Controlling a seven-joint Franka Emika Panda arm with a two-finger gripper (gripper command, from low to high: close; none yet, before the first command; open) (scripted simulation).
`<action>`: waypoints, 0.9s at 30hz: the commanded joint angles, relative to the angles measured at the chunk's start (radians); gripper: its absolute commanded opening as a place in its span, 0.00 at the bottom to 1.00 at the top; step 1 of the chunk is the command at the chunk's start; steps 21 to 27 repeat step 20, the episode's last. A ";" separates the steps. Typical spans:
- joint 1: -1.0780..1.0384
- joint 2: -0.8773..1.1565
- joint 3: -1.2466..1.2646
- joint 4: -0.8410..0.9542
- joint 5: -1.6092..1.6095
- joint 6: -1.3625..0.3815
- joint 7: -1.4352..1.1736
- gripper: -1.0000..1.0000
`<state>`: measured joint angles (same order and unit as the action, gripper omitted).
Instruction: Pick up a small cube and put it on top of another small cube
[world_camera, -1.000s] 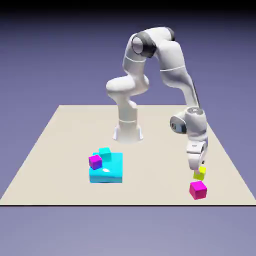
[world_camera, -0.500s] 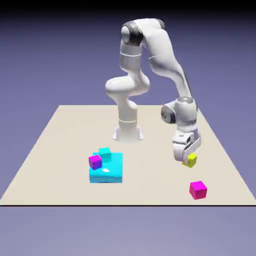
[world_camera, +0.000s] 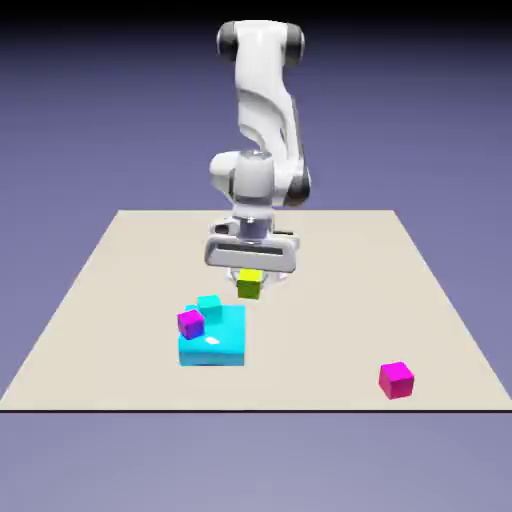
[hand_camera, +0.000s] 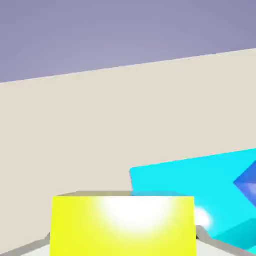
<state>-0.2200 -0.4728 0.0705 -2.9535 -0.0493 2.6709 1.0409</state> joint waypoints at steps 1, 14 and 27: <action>-0.036 -0.036 -0.007 -0.020 -0.007 -0.016 0.034 0.00; -0.206 0.191 0.030 -0.075 -0.093 0.268 0.166 0.00; -0.167 0.046 0.005 -0.072 -0.060 0.119 0.142 1.00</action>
